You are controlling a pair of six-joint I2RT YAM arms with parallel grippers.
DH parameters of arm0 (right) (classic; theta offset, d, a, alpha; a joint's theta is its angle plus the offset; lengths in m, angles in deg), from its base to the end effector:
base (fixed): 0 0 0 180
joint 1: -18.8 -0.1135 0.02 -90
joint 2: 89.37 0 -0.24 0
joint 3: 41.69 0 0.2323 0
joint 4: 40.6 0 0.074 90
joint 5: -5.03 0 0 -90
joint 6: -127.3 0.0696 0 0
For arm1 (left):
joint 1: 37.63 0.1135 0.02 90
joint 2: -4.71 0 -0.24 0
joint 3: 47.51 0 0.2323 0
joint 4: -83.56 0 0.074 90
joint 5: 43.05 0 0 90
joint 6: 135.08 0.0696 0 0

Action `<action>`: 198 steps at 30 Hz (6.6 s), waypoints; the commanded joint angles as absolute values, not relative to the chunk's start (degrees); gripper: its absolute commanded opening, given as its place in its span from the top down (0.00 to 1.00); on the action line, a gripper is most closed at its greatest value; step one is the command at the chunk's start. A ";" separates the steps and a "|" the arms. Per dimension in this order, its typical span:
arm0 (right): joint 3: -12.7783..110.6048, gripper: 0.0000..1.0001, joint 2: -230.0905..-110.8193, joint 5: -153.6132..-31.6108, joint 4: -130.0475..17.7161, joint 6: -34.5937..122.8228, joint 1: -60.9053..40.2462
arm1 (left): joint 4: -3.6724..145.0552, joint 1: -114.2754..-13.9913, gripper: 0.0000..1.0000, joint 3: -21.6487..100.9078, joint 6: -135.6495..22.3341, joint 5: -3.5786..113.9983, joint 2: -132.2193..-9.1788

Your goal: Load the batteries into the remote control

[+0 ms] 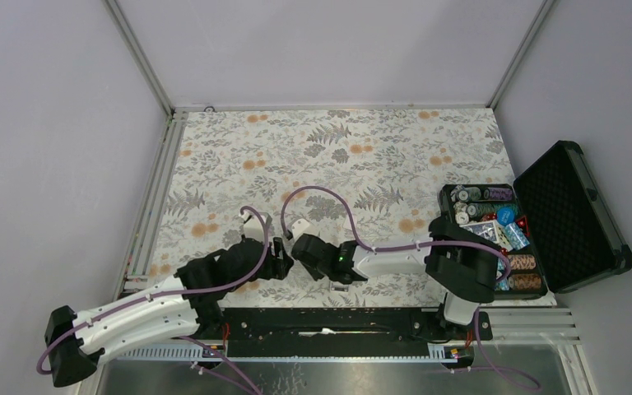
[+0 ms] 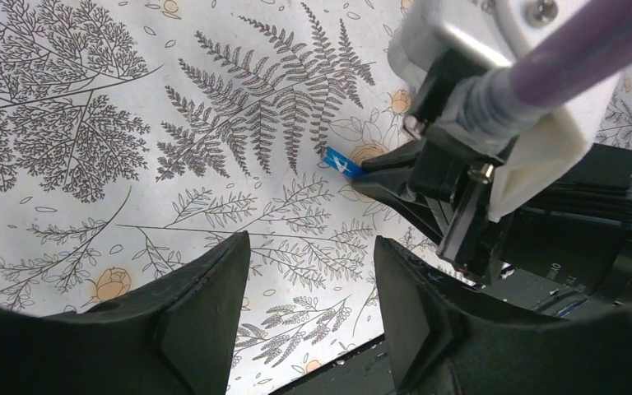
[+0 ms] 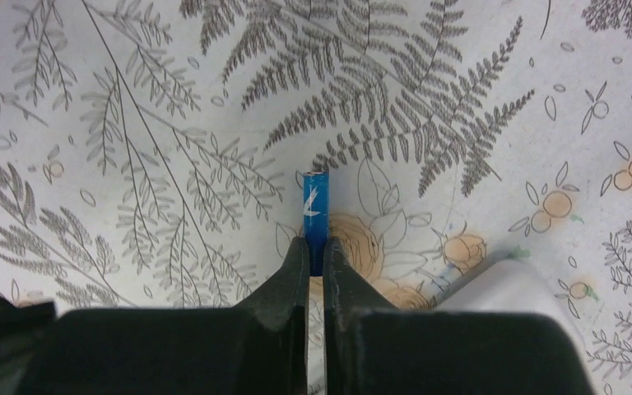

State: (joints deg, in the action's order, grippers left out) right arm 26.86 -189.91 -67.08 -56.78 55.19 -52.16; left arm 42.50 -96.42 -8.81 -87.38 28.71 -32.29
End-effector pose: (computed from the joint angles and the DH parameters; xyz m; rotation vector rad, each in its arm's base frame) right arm 0.1358 0.3281 0.1219 -0.9376 2.1989 0.3701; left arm 0.1061 -0.1331 0.1760 0.1556 2.2814 -0.6004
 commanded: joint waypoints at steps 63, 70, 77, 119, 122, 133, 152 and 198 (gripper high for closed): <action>20.73 1.00 -169.81 -85.96 -78.95 18.40 -52.60 | 63.37 -92.01 0.39 -13.80 -88.80 42.06 -43.90; 21.45 1.00 -172.09 -85.26 -79.01 18.97 -52.58 | 64.06 -91.62 0.39 -14.59 -88.85 42.81 -44.00; 22.04 1.00 -174.39 -83.38 -79.39 19.53 -52.57 | 63.41 -91.50 0.39 -15.27 -88.94 42.62 -42.76; 15.43 0.65 -154.98 -69.56 -73.30 57.96 -52.63 | 77.93 -92.74 0.51 -14.54 -90.95 56.95 -57.36; 13.82 0.65 -154.01 -67.60 -73.21 62.08 -52.56 | 80.23 -93.37 0.61 -14.44 -91.68 58.33 -59.98; 9.21 0.71 -153.68 -65.12 -70.39 69.58 -52.51 | 83.30 -94.58 0.86 -13.23 -92.67 59.19 -66.92; 7.84 0.72 -158.17 -65.42 -70.09 78.43 -52.49 | 90.23 -95.97 0.97 -12.48 -94.00 61.10 -75.30; 8.55 0.84 -164.12 -69.93 -69.15 81.59 -51.32 | 92.58 -97.42 1.00 -12.93 -95.26 60.63 -76.42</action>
State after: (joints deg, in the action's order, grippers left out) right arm 7.80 -162.89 -68.59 -69.53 79.93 -51.55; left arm 90.39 -97.05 -12.77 -95.10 60.66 -76.04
